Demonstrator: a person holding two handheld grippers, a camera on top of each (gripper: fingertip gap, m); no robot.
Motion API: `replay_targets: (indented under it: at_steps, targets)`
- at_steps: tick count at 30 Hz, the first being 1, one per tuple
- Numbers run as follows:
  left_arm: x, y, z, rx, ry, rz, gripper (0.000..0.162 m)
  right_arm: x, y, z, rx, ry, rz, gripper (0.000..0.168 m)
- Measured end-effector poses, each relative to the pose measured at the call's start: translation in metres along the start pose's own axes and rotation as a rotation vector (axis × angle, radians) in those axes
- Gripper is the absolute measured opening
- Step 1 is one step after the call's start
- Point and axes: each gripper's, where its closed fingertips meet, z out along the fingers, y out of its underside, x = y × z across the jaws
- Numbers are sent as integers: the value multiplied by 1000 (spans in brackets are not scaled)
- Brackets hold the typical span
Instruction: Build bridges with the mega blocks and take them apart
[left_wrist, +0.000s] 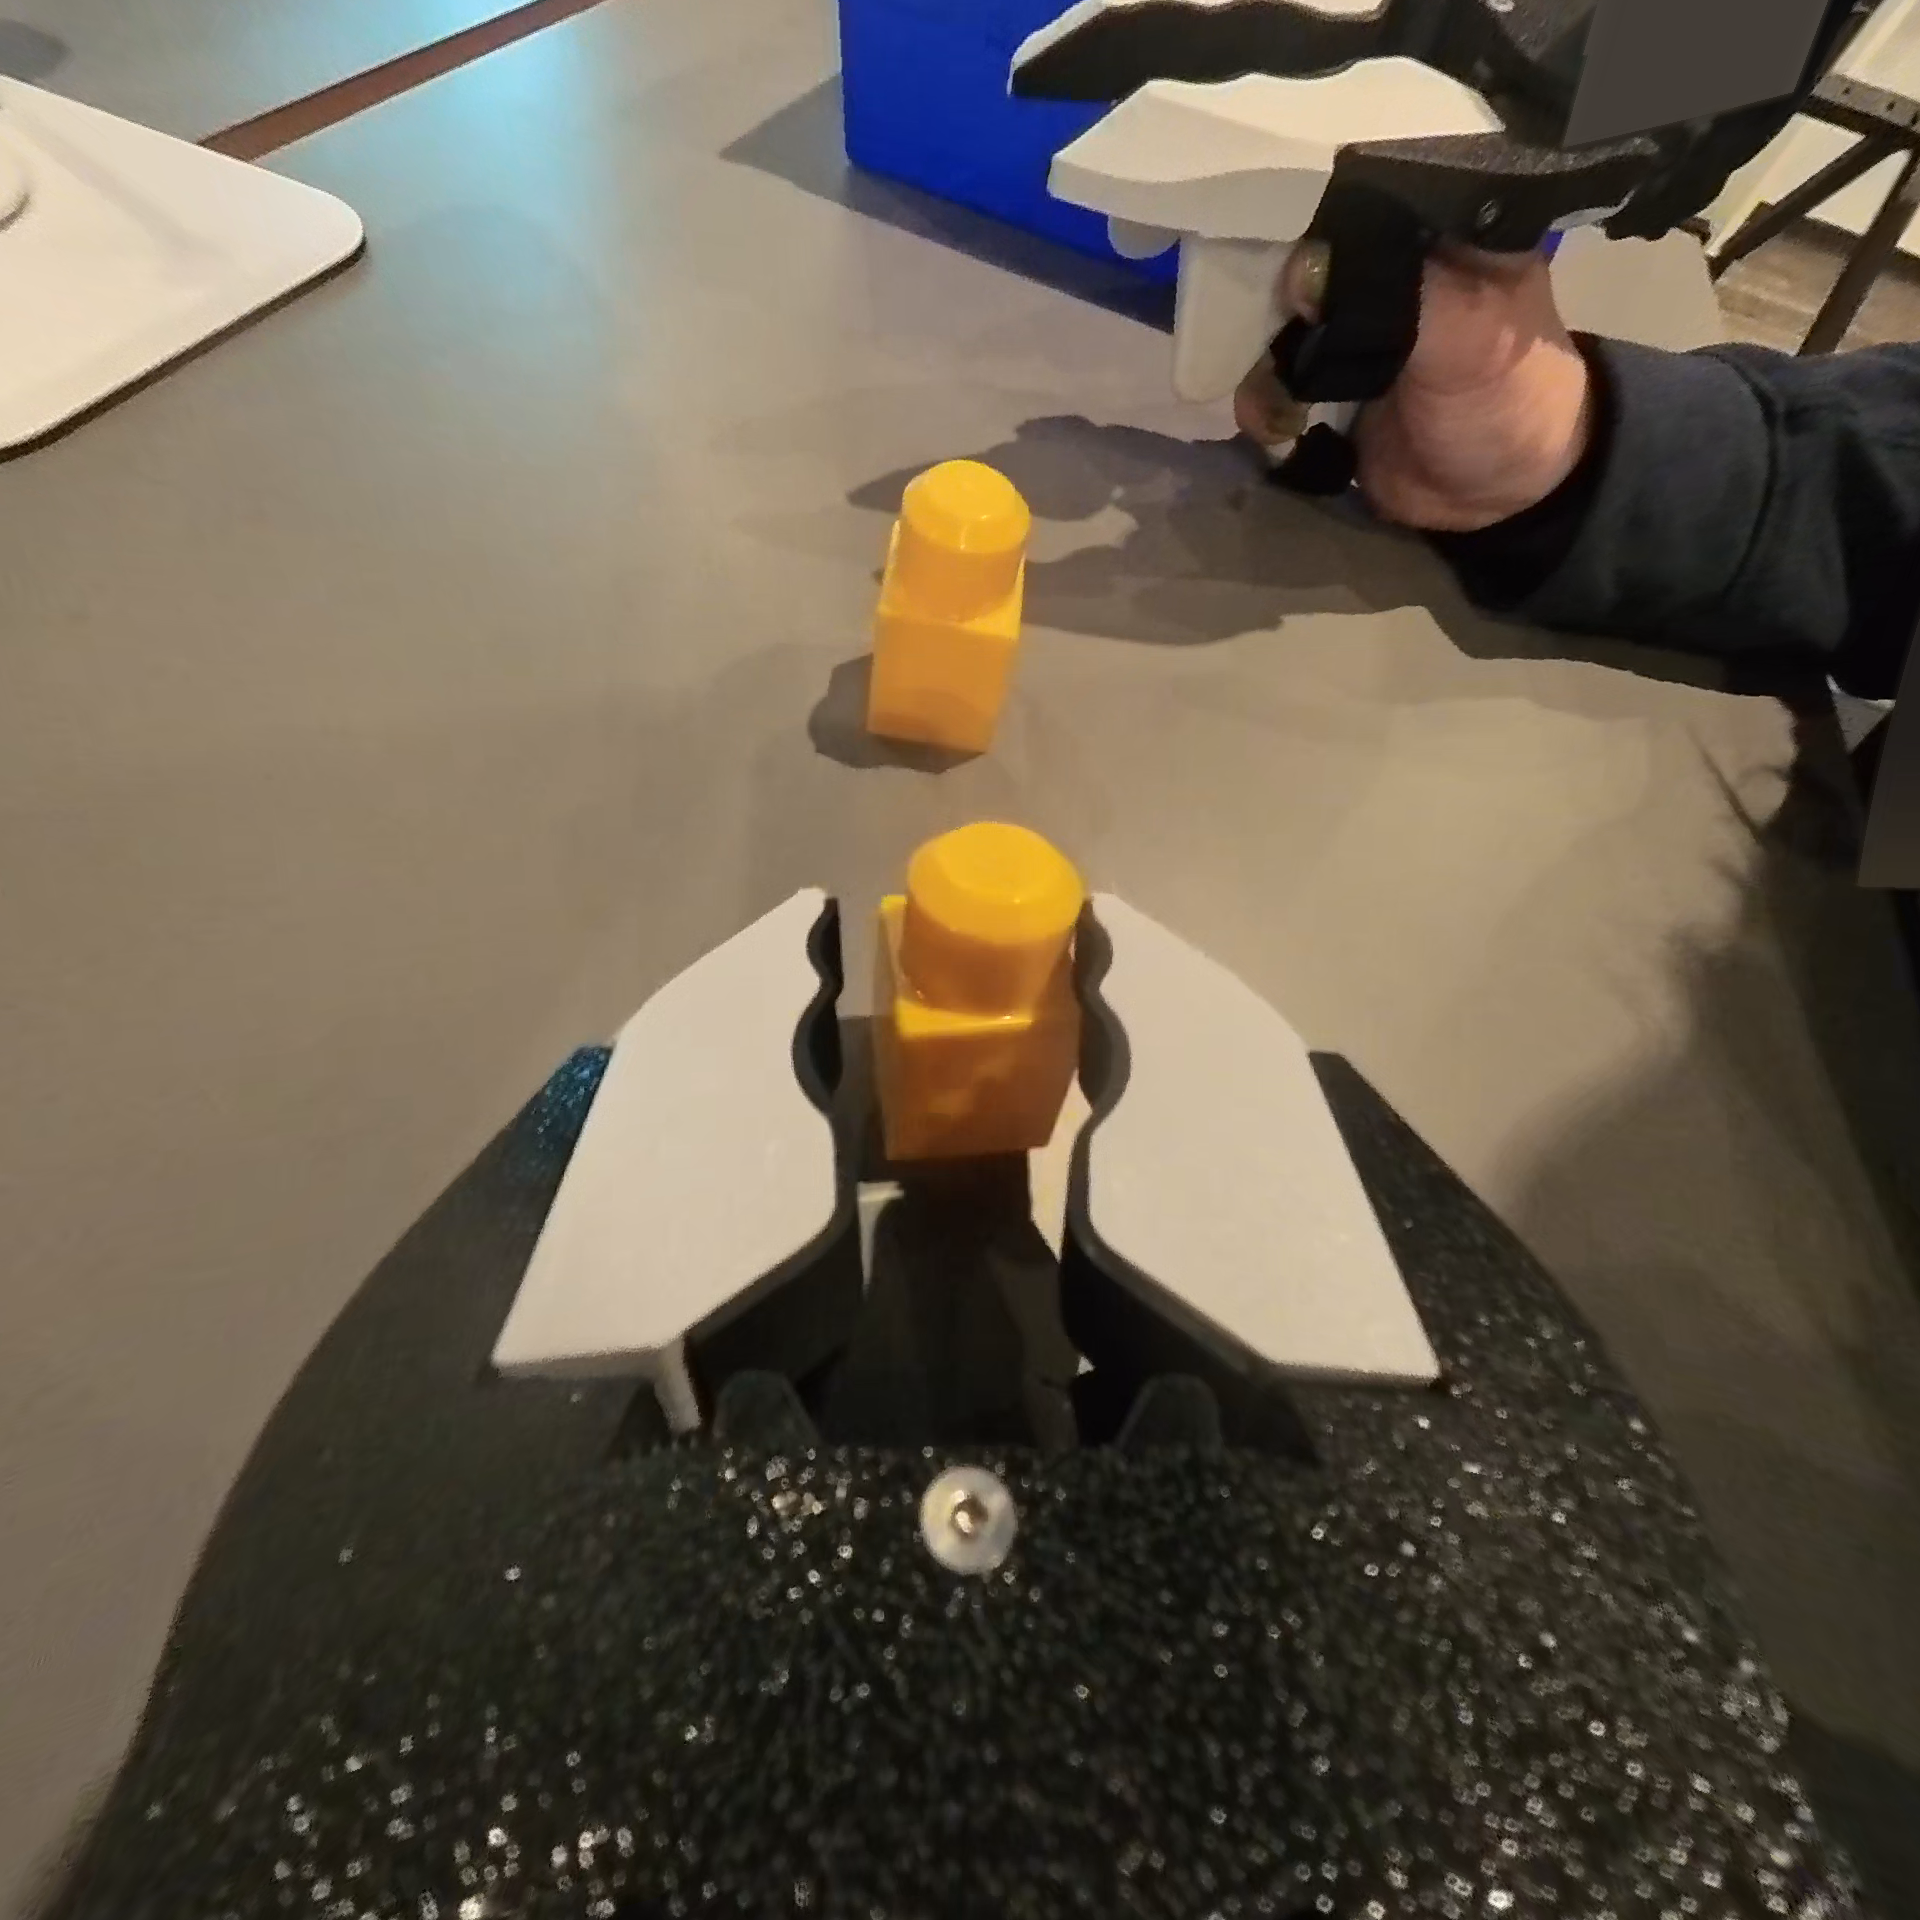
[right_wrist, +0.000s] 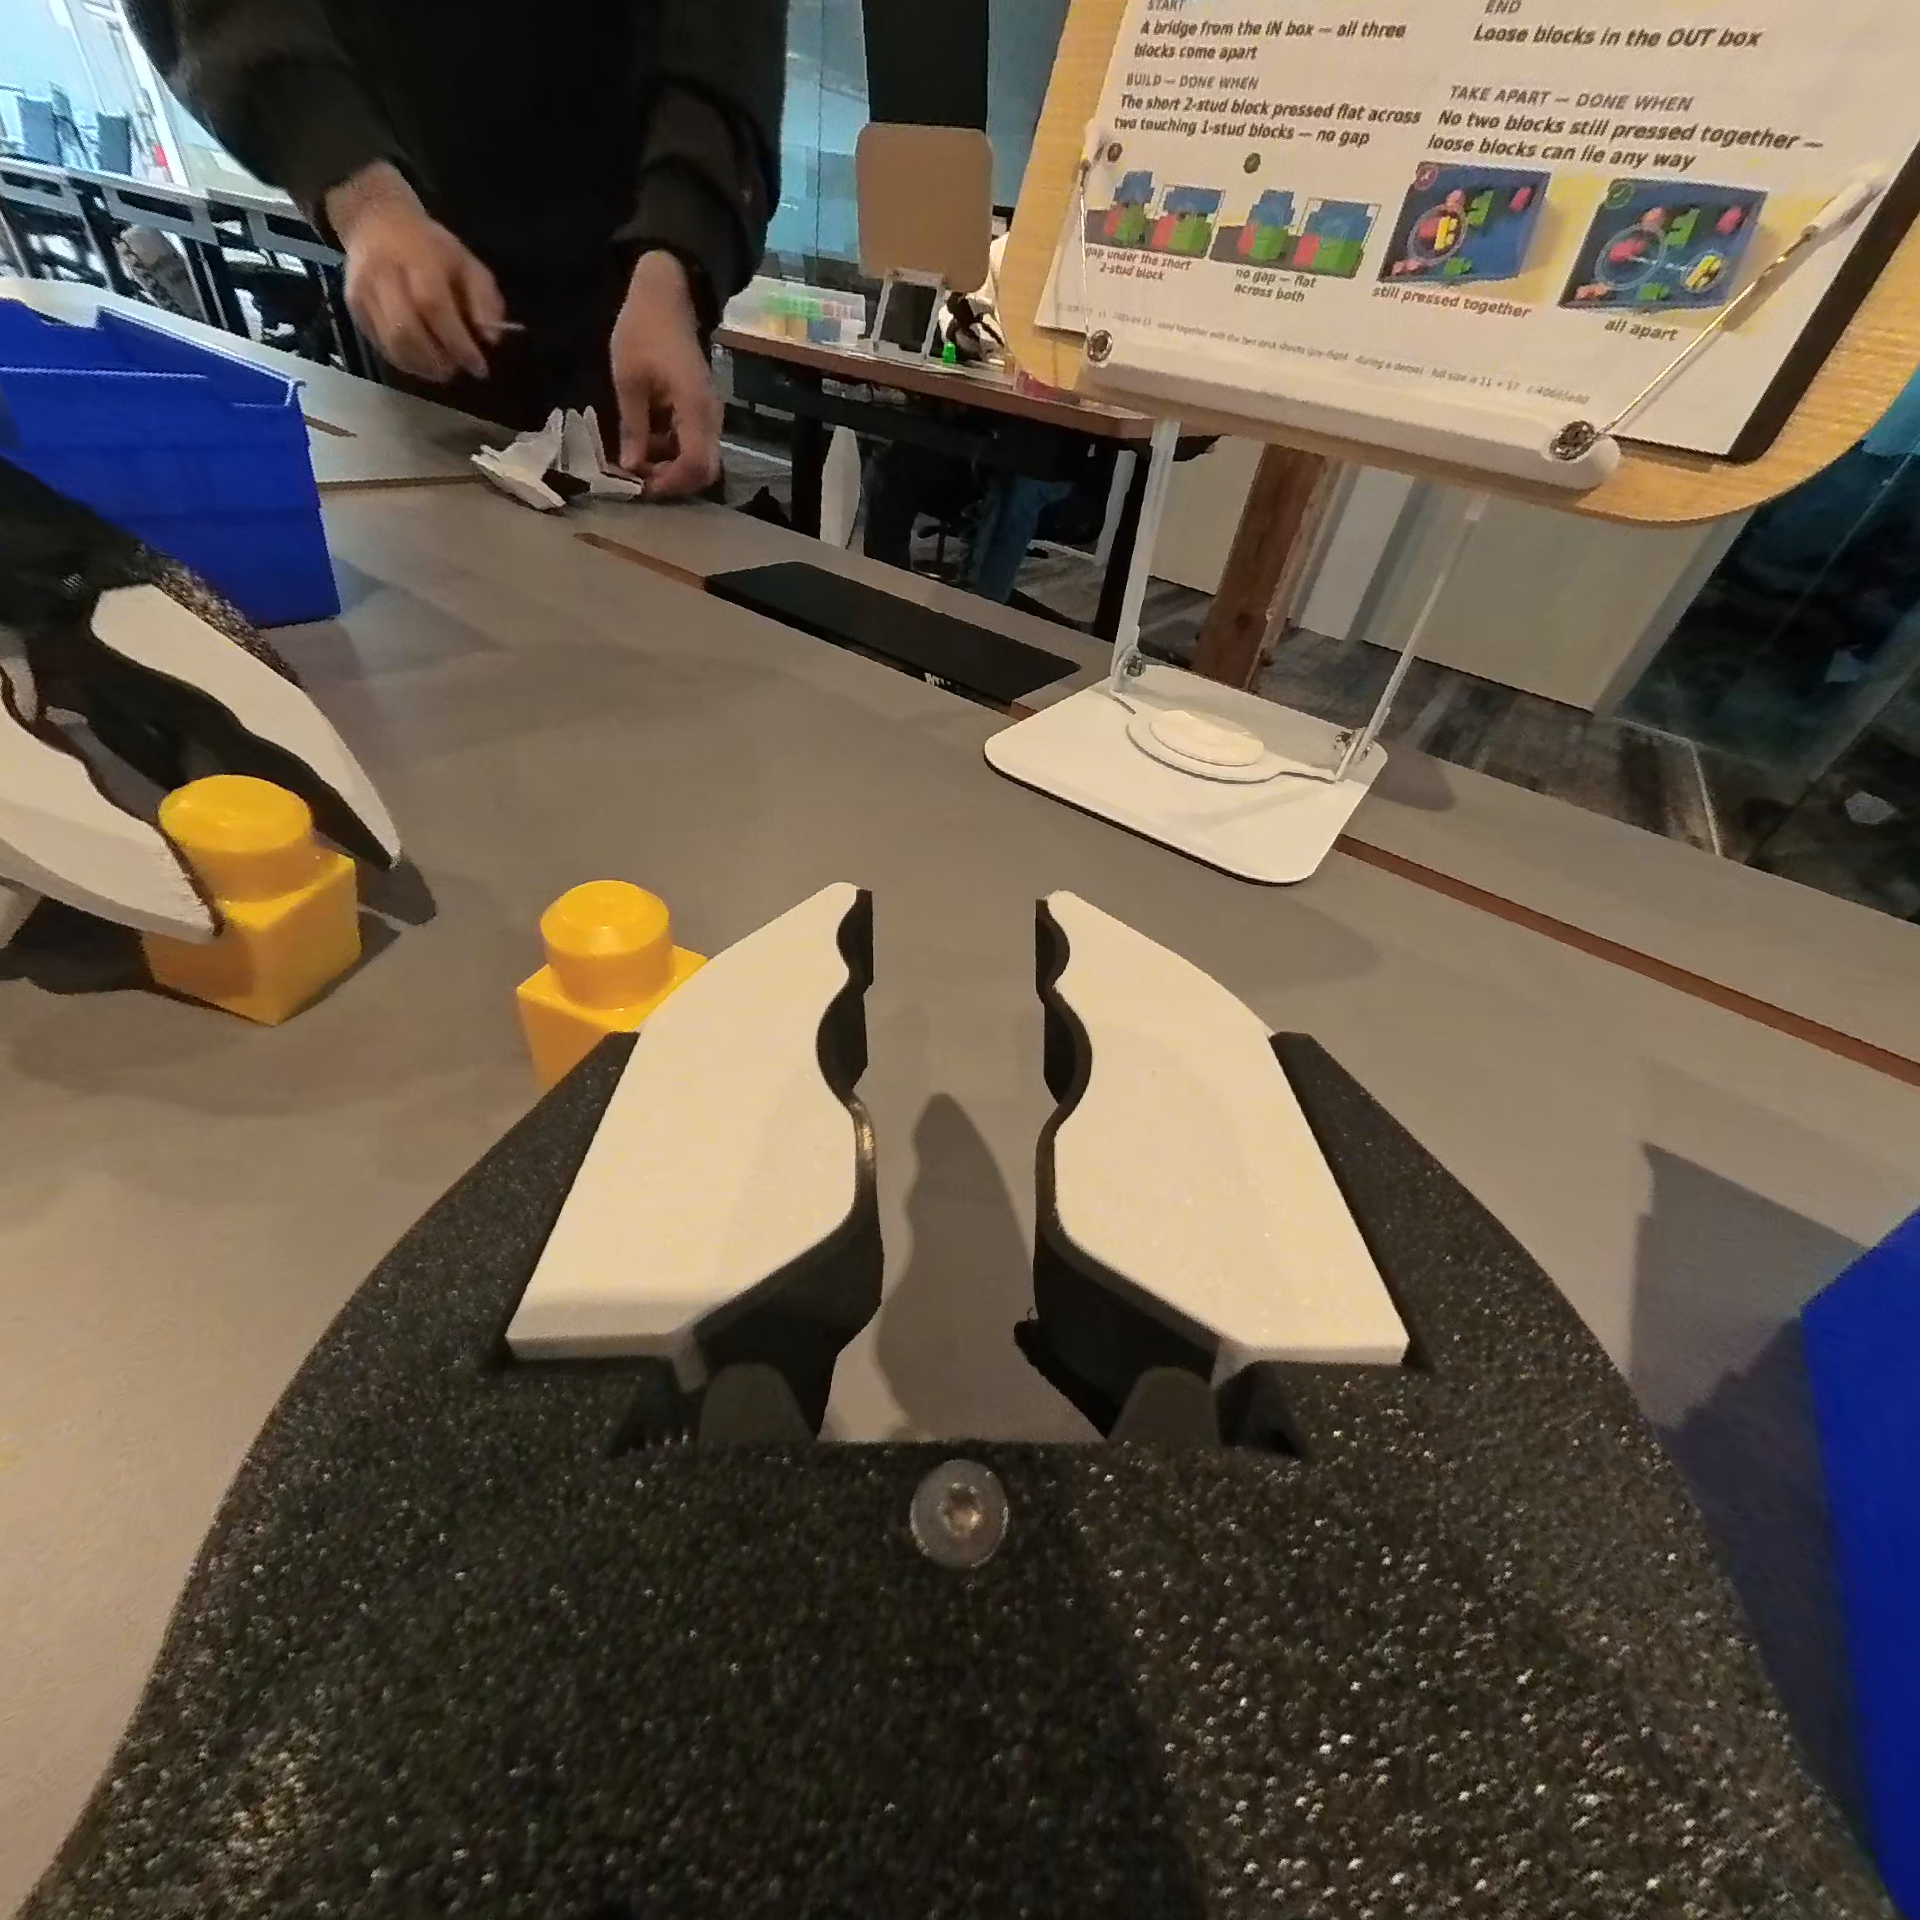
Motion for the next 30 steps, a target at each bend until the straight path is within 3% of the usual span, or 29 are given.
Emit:
replay_targets:
  at_steps: [13,23,30]
  targets:
    - [4,18,-8,-100,-7,26,50,0,0,0,-2,-1,-2,29]
    - [-1,24,-13,-193,-83,-62,50,1,0,0,1,0,1,29]
    - [-2,21,-16,-202,-87,-42,36,1,-1,0,6,0,4,29]
